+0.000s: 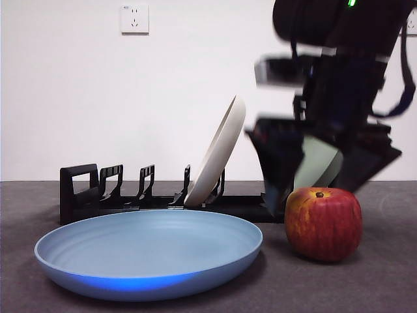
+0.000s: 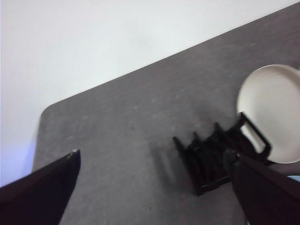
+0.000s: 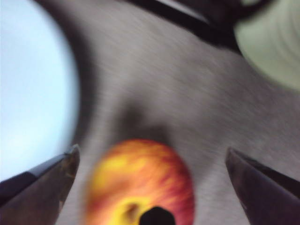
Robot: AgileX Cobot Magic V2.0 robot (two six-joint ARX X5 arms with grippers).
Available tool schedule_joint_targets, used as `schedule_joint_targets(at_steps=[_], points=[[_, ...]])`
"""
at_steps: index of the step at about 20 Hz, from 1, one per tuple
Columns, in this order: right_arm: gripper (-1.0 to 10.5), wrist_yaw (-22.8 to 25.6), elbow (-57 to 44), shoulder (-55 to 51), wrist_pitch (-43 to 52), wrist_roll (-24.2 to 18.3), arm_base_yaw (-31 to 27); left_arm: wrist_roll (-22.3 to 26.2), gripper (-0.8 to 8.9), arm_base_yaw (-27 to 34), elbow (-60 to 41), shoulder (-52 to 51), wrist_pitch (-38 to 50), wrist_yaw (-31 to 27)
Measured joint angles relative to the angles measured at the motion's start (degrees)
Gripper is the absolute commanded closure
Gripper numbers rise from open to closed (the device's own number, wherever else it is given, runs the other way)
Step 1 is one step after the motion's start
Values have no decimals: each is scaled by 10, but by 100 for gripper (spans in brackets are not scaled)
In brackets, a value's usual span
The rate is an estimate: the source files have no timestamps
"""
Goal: Take the blue plate from the plate rack,put the plate on the table,take the apple from the table,put the apple in the plate
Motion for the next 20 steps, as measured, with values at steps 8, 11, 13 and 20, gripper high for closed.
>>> schedule_joint_targets(at_steps=[8,11,13,20], points=[[971,1,0,38,-54,9,0,0,281,21,0,0,-20,3],[957,1,0,37,-58,9,0,0,282,21,0,0,-20,5],[957,2,0,17,-60,13,2,0,282,21,0,0,-20,7],[958,-100,11,-99,16,25,46,-1,284,21,-14,14,34,150]])
